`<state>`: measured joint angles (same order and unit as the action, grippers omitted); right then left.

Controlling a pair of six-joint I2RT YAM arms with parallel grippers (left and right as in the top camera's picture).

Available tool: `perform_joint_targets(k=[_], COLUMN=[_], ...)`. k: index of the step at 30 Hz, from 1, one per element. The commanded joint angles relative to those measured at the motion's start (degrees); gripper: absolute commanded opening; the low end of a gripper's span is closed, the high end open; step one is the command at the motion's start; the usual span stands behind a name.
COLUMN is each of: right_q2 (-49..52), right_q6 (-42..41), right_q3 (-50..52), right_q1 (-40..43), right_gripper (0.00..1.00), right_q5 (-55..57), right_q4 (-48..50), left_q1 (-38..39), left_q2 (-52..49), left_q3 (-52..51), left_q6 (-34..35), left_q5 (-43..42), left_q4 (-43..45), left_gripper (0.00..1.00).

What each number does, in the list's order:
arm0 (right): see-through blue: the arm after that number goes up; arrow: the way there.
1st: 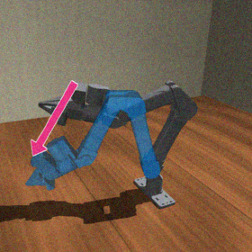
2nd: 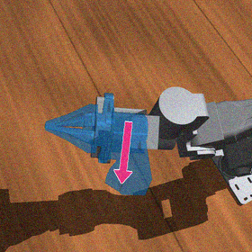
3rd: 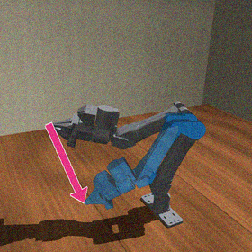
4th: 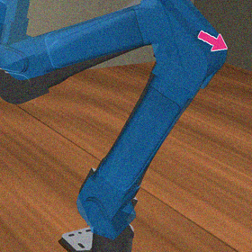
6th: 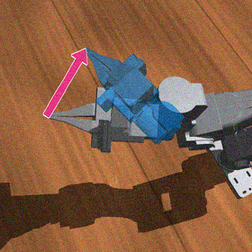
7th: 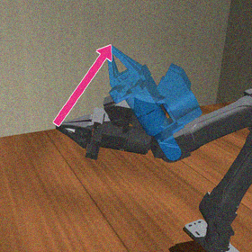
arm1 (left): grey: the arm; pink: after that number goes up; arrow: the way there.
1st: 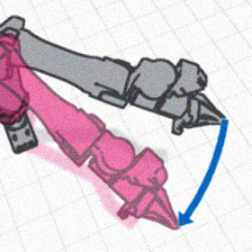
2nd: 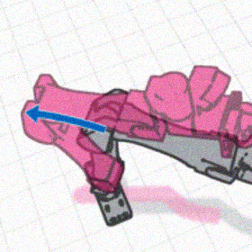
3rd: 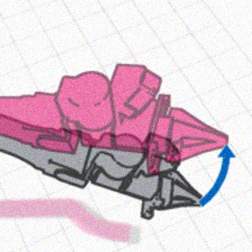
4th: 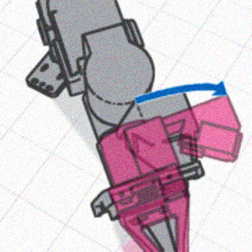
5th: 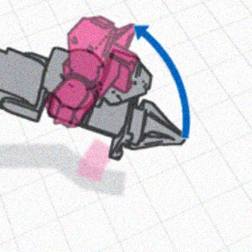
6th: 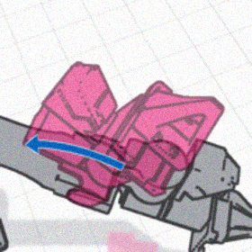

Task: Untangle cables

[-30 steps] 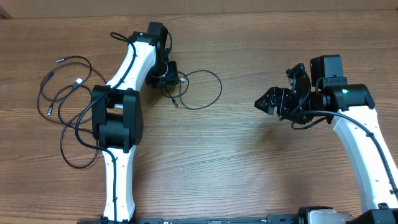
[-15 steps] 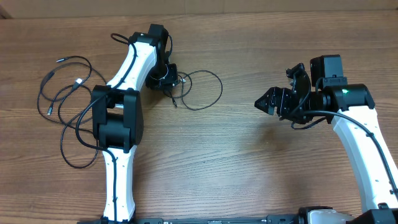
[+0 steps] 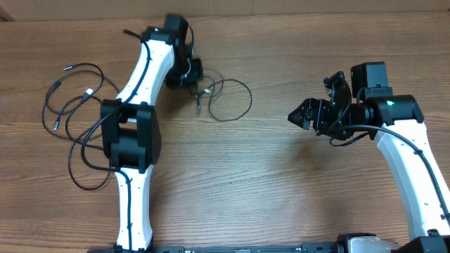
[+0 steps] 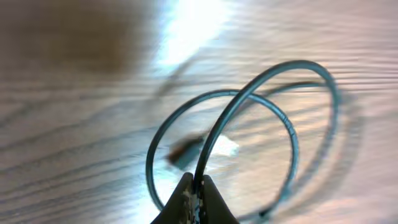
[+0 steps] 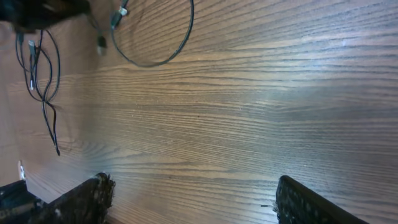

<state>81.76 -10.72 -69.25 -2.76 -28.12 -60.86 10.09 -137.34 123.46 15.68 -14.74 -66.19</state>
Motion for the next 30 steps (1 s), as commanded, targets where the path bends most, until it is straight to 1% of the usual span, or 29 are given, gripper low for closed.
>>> perform_joint_targets(k=[1, 2, 6, 7, 14, 16, 18, 19, 23, 25, 26, 30], right_q2=[-0.59, -0.59, -0.59, -0.59, -0.59, -0.59, -0.57, -0.52, 0.04, 0.68, 0.98, 3.85], right_q6=[0.35, 0.35, 0.33, 0.33, 0.13, 0.07, 0.07, -0.7, -9.05, -10.67, -11.1, -18.12], right_q3=[-1.22, -1.22, -1.22, -1.22, -1.22, -1.22, -1.22, -1.22, -1.22, -1.22, -1.22, -1.22], right_q1=[-0.17, -0.17, -0.2, -0.33, -4.39, -6.08, -7.5, -8.11, -10.12, -10.73, -10.91, -11.43], right_gripper=[0.83, 0.83, 0.86, 0.86, 0.86, 0.85, 0.8, 0.79, 0.78, 0.78, 0.78, 0.74], right_q5=[0.2, 0.15, -2.16, -4.5, -11.43, -11.43, -11.32, -10.71, -3.76, -3.3, -3.37, -2.97], right_q4=[1.29, 2.58, 5.92, 7.96, 15.17, 17.55, 20.13, 21.29, 24.68, 25.68, 26.01, 28.79], left_q1=[-0.37, -0.37, -0.26, -0.26, 0.11, 0.7, 1.42, 1.88, 3.41, 4.22, 4.44, 6.62], left_q2=[7.26, 9.7, 13.05, 14.34, 16.52, 16.52, 16.52, 16.5, 16.52, 16.52, 16.52, 16.52], left_q3=[5.07, 5.16, 5.16, 5.16, 5.16, 5.16, 5.16, 5.16, 5.16, 5.16, 5.16, 5.18], left_q6=[-2.43, -2.45, -3.74, -5.66, -10.03, -11.87, -13.62, -14.38, -16.46, -17.49, -17.46, -17.49], left_q5=[-6.38, -7.37, -8.87, -12.2, -25.29, -28.04, -30.18, -31.8, -39.41, -43.15, -43.82, -44.24], left_q4=[-1.42, -2.75, -5.75, -6.29, -6.67, -7.3, -7.76, -7.93, -7.76, -7.67, -7.63, -7.45], left_gripper=[0.04, 0.04, 0.04, 0.04, 0.04, 0.04, 0.04, 0.04, 0.04, 0.04, 0.04, 0.04])
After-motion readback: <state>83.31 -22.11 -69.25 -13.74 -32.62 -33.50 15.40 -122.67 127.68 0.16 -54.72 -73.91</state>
